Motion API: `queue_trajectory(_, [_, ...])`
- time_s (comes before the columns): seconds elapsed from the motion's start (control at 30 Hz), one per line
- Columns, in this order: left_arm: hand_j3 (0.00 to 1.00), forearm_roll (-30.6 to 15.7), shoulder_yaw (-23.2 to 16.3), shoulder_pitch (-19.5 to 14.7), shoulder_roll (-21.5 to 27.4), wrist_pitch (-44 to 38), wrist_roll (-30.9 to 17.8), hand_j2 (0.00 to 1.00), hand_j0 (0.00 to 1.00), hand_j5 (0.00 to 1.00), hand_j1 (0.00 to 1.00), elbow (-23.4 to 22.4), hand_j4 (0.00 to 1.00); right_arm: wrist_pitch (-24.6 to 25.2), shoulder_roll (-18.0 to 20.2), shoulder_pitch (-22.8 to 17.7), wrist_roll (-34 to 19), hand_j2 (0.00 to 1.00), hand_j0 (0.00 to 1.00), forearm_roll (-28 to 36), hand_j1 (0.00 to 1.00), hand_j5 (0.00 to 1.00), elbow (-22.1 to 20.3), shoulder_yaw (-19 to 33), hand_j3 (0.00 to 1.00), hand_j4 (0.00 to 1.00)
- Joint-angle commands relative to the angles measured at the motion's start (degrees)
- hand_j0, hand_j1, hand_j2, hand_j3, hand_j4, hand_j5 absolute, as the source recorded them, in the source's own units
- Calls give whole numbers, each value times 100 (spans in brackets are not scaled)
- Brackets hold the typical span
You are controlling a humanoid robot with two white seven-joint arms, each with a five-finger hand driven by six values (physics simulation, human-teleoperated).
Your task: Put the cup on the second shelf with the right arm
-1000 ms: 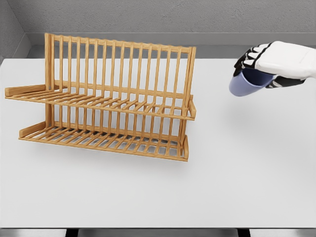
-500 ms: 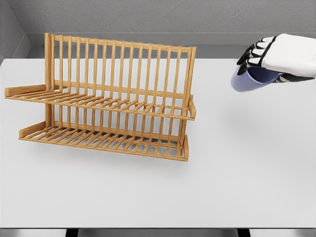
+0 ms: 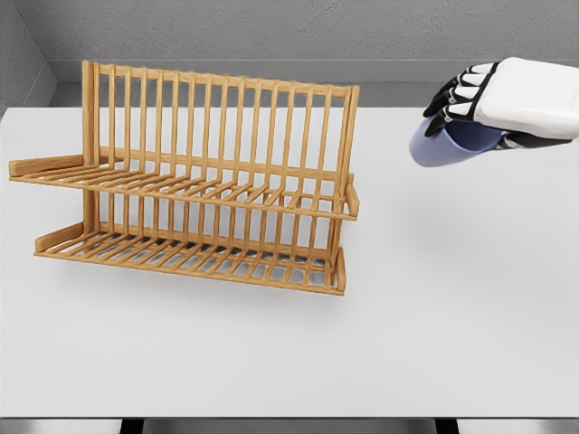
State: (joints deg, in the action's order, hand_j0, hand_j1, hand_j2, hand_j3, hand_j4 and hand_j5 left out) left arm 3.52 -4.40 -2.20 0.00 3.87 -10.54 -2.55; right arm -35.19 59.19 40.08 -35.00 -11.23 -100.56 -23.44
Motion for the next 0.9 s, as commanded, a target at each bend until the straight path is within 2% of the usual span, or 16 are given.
queue_trajectory(0.0, [100, 0, 0, 0, 0, 0, -1, 100, 100, 100, 100, 0, 100, 19, 40, 0, 0, 62, 62, 147, 62, 62, 1, 6, 62, 62])
queue_trajectory(0.57, [100, 0, 0, -9, 0, 0, -1, 100, 100, 100, 100, 0, 100, 19, -39, 62, 0, 62, 62, 165, 62, 62, 1, -82, 62, 62])
queue_trajectory(0.73, [100, 0, 0, 0, 0, 0, -1, 100, 100, 100, 100, 0, 100, 19, -408, 88, 0, 62, 62, 165, 62, 62, 1, -214, 62, 62])
queue_trajectory(0.87, [100, 0, 0, 0, 0, 0, -1, 100, 100, 100, 100, 0, 100, 19, -514, 123, 0, 62, 62, 173, 62, 62, 1, -302, 62, 62])
